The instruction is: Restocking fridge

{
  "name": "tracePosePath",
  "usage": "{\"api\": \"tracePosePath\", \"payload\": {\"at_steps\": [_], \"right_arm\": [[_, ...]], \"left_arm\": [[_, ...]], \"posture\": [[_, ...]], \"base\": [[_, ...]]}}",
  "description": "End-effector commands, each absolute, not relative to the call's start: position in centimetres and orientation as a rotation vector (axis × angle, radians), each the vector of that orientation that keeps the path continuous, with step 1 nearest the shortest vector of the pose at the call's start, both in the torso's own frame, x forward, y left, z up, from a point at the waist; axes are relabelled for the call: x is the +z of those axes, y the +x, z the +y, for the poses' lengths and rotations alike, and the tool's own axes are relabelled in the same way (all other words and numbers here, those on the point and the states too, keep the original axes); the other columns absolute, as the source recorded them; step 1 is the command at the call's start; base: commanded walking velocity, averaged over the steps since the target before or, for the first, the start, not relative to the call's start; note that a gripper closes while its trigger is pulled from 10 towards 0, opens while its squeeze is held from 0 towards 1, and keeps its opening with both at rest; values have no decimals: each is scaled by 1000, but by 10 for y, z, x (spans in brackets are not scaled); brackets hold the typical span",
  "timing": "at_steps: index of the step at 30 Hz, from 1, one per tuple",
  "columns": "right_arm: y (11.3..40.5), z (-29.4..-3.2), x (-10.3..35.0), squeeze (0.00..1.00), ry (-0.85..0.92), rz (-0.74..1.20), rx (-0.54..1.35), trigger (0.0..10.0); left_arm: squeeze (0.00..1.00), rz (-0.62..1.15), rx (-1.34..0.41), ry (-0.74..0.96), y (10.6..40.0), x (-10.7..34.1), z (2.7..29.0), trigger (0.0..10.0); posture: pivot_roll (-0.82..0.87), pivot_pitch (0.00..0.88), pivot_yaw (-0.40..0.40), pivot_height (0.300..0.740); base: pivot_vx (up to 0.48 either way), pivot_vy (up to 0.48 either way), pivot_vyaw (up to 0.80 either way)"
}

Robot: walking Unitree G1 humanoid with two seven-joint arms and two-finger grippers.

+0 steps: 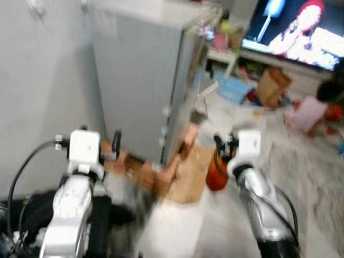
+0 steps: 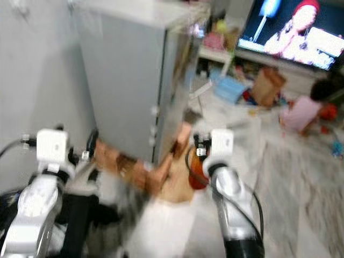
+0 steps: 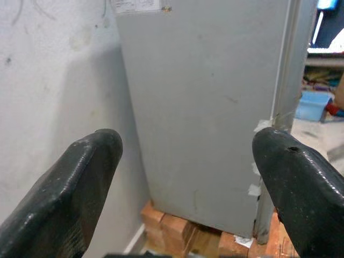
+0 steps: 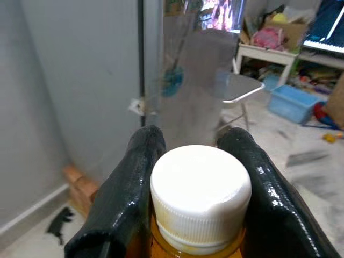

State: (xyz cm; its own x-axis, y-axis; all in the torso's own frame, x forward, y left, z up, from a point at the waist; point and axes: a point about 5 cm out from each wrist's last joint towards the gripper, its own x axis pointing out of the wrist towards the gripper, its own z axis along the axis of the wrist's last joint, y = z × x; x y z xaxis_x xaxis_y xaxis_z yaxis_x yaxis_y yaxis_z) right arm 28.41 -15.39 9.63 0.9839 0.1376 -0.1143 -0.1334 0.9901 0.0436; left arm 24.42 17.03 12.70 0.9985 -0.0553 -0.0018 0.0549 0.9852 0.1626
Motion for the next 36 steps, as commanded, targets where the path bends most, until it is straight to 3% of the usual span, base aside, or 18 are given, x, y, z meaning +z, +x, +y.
{"api": "tracePosePath", "payload": {"at_steps": [1, 11, 15, 29, 36], "right_arm": [[288, -165, 111, 0, 16, 53, 99, 10000], [289, -166, 109, 0, 21, 55, 89, 10000], [290, -165, 107, 0, 11, 68, 87, 10000], [291, -164, 106, 0, 5, 67, 96, 10000], [290, -165, 105, 0, 4, 70, 94, 10000]], "left_arm": [[0, -36, -101, 158, 247, 134, 159, 10000], [0, -45, -113, 188, 248, 136, 157, 10000], [0, -41, -110, 134, 248, 135, 157, 10000], [0, -45, -89, 137, 249, 137, 157, 10000], [0, -45, -82, 128, 249, 137, 158, 10000]], "posture": [[85, 0, -71, 740], [94, 0, -70, 740], [97, 0, -71, 740], [100, 0, -75, 740], [96, 0, -74, 740]], "base": [[480, 0, 0], [466, 0, 0], [412, 0, -800], [0, 0, -35], [0, -290, 0]]}}
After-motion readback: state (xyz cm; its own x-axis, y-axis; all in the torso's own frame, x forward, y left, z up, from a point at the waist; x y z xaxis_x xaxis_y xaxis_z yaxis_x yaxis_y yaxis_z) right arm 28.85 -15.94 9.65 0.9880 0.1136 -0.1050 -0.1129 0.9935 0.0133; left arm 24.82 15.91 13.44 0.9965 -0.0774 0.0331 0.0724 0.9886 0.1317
